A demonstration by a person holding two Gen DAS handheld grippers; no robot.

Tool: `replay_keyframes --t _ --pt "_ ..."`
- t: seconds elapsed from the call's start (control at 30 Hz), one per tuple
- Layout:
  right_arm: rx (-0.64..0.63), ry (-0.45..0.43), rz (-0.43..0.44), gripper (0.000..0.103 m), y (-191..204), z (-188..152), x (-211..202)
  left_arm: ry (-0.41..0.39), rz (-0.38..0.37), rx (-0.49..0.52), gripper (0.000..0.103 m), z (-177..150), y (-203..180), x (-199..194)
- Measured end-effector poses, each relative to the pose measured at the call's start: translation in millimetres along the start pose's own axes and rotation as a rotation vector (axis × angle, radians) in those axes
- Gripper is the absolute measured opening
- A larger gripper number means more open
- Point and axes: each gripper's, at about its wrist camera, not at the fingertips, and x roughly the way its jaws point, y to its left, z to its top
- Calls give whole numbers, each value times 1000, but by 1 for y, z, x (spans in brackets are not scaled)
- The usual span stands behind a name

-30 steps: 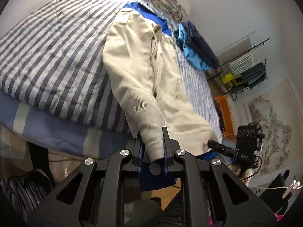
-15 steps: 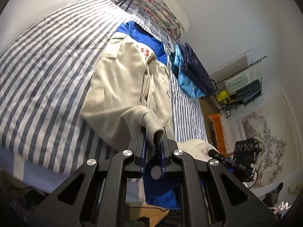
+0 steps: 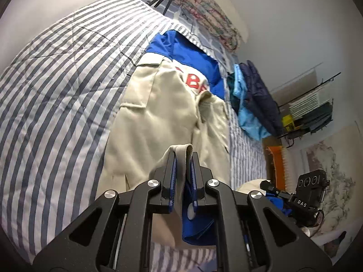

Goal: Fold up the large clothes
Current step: 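Lay the folded hem over the jacket and open the left tool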

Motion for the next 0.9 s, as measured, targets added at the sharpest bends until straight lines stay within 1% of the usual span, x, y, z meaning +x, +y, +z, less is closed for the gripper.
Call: replay_keyframes --t 0.07,0.13,0.23,0.3,0.33,0.37,0.4,0.47,0.53,0.6,0.67,0.77,0.83,0.9 --pt "32 3 -9 8 -9 8 9 8 26 -3 9 7 4 13" --pt "61 6 -18 8 -19 16 17 16 34 -17 9 11 8 22" --pt "100 3 -54 8 -35 28 29 4 71 -23 9 19 13 33" --pt "123 -1 -70 8 -44 34 36 -11 84 -22 10 25 17 37" --pt "129 -3 -74 8 -49 37 39 -19 76 -24 14 27 19 36" --pt "135 -5 -59 12 -53 40 40 -26 69 -28 26 30 21 34" --pt "137 -9 -47 22 -56 43 41 -34 66 -29 38 32 24 31" --pt "124 -27 -59 40 -60 47 35 -44 51 -20 39 31 28 24" --pt "94 -53 -53 40 -62 46 24 -22 38 0 39 27 33 20" --pt "60 -50 -27 40 -64 39 14 24 27 35 39 15 40 20" --pt "18 -34 -1 40 -65 23 4 71 13 68 39 3 44 24" --pt "-55 2 25 47 -67 -2 -2 150 25 150 39 -17 46 34" --pt "-97 35 25 48 -66 -15 3 178 41 186 39 -26 45 40" --pt "-126 58 14 48 -64 -22 11 177 67 219 39 -31 42 44"
